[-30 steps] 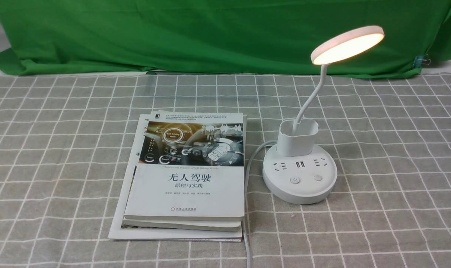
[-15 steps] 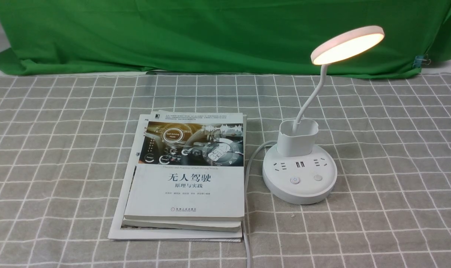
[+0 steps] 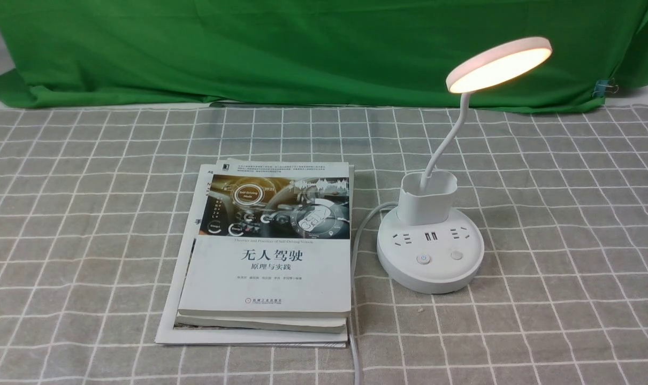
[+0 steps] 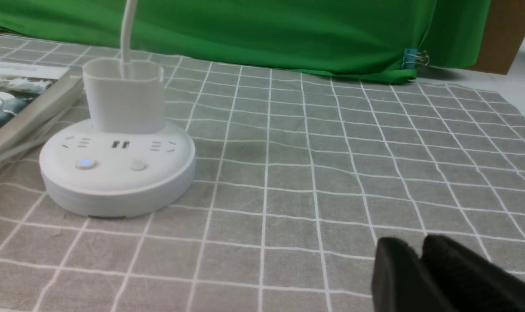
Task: Turn on the desk lamp on the grey coffee tablecloth with your hand.
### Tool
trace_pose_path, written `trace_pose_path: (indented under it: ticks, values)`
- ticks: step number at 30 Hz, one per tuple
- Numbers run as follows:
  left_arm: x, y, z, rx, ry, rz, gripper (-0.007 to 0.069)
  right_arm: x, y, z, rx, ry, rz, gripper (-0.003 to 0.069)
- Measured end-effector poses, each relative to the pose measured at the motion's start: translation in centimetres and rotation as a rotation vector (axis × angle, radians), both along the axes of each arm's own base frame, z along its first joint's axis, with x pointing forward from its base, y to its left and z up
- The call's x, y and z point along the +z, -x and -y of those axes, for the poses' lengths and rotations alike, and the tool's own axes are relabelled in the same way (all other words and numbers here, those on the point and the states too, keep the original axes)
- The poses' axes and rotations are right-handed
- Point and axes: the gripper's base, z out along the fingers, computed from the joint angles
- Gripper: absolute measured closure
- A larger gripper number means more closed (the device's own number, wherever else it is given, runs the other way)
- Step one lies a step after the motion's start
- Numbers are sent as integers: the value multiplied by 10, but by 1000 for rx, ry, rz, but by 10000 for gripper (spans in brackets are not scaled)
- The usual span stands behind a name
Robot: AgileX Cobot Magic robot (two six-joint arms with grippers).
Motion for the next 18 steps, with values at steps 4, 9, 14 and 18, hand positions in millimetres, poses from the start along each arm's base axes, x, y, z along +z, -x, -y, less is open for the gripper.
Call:
trace_pose_path:
  ticks: [4,9,14,18]
  values:
    - [0,0,0,0,0,0,606,0,0,0,0,0,0,521]
    - [0,0,0,0,0,0,606,0,0,0,0,0,0,517]
    - [0,0,0,0,0,0,606,0,0,0,0,0,0,504]
    - [0,0,0,0,0,0,606,0,0,0,0,0,0,497]
